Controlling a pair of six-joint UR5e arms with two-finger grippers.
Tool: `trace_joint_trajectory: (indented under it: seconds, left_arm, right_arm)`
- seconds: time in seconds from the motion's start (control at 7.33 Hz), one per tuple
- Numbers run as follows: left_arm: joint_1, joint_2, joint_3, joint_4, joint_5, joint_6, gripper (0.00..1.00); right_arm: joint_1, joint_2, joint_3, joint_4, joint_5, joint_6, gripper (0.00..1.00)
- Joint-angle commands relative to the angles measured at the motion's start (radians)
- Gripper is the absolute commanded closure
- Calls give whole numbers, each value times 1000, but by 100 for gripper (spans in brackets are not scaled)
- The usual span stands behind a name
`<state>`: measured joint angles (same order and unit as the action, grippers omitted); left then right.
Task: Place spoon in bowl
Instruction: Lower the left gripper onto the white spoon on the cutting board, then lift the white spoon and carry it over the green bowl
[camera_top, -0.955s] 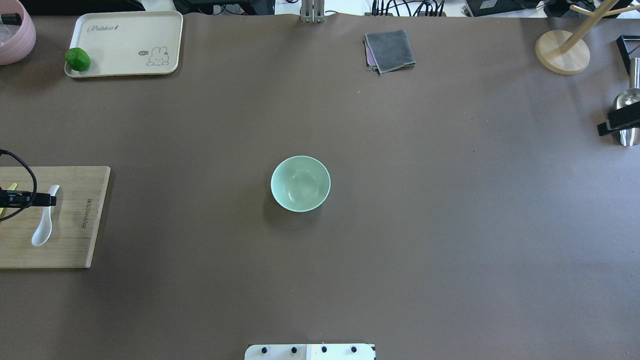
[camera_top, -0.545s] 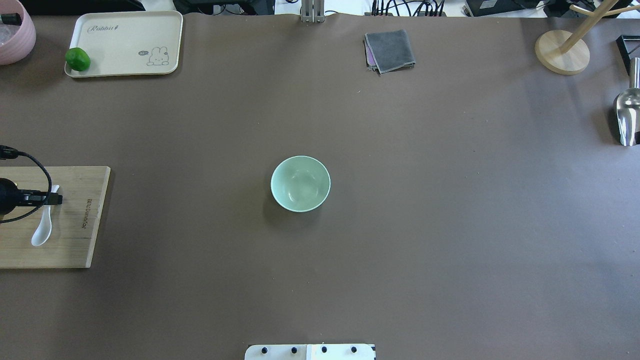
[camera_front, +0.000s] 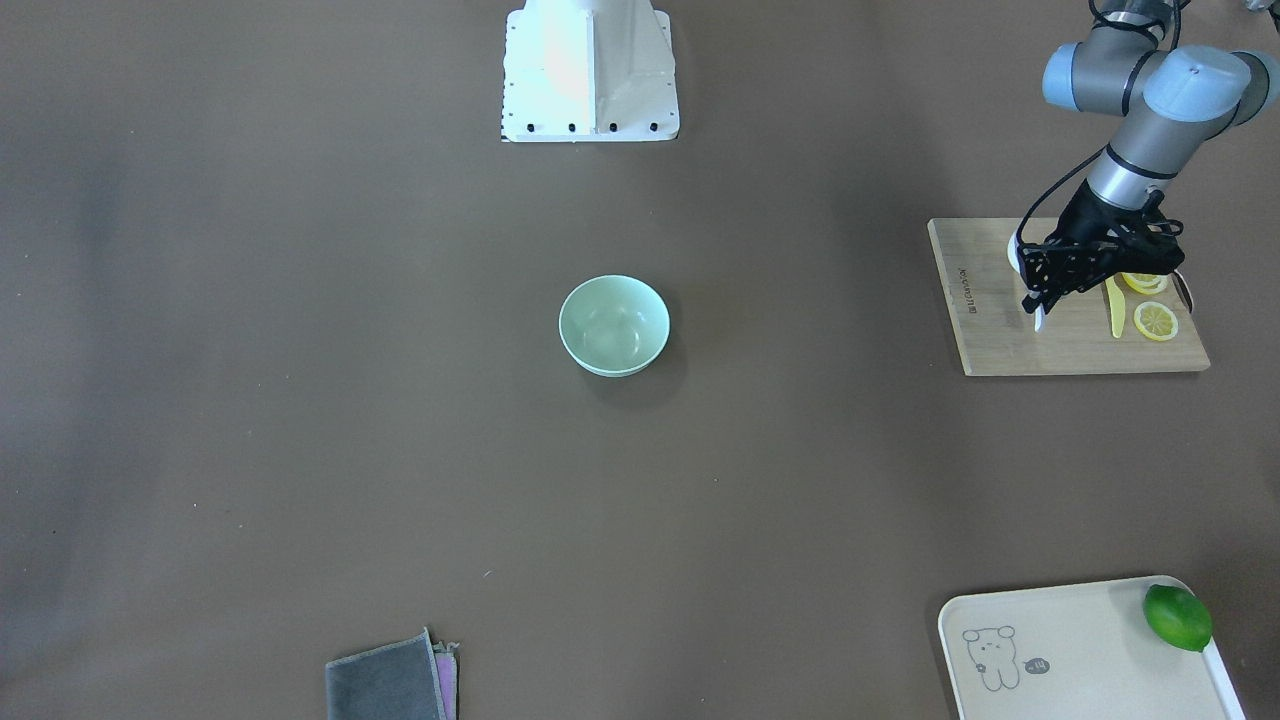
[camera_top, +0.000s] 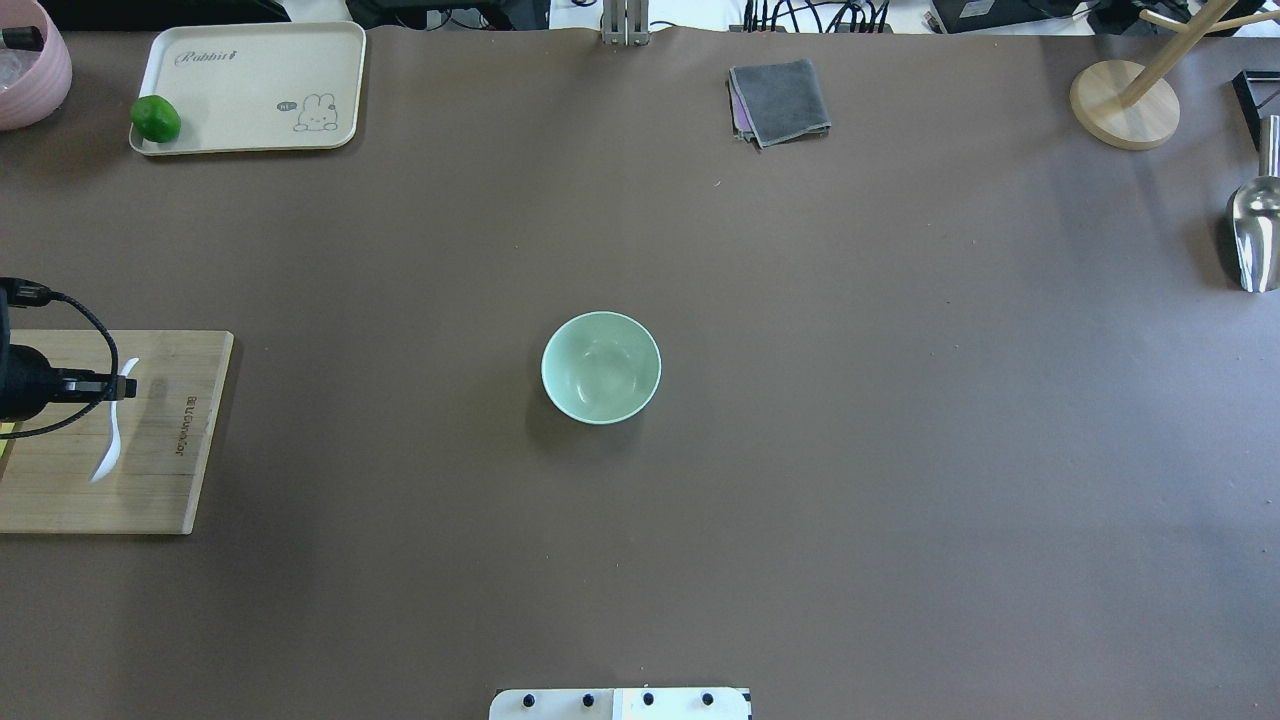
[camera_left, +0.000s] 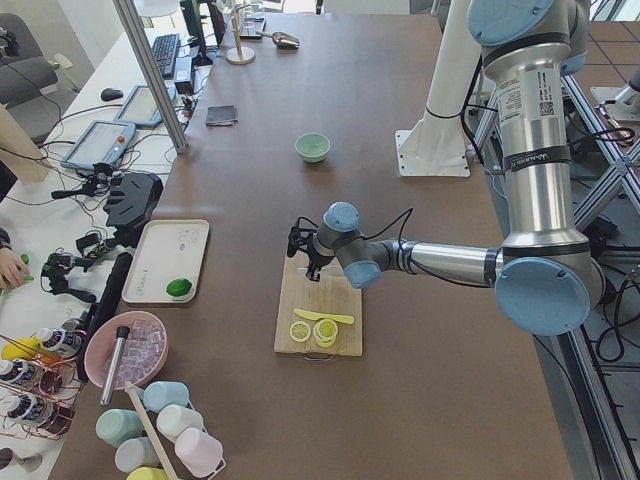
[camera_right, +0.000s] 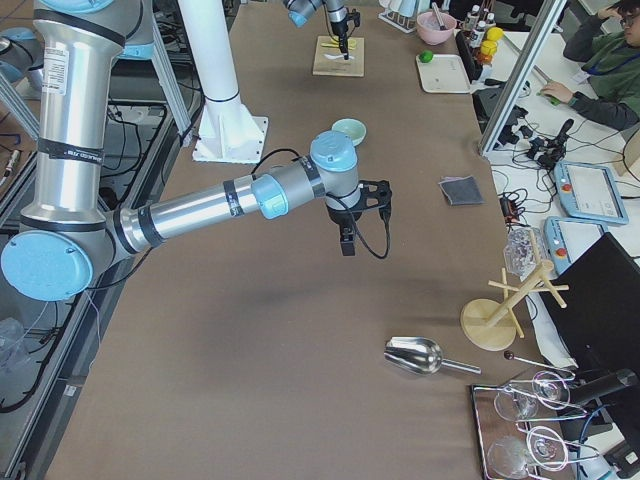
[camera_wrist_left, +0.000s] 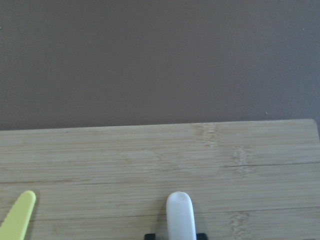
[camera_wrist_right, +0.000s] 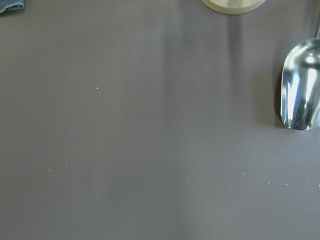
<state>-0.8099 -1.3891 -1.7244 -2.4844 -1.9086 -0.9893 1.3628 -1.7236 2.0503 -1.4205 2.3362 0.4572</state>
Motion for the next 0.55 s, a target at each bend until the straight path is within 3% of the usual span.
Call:
trace_joint_trajectory:
  seconds: [0.0, 0.27, 0.41]
  left_arm:
    - [0, -40, -63, 25, -26, -59, 100]
    - [39, -224, -58, 25, -18, -324, 100]
    - [111, -328, -52, 25, 53, -457, 100]
  right_arm:
    - [1, -2, -1, 0, 0, 1, 0]
    - [2, -27, -2, 0, -12, 9, 0]
    - [2, -45, -7, 0, -11, 6, 0]
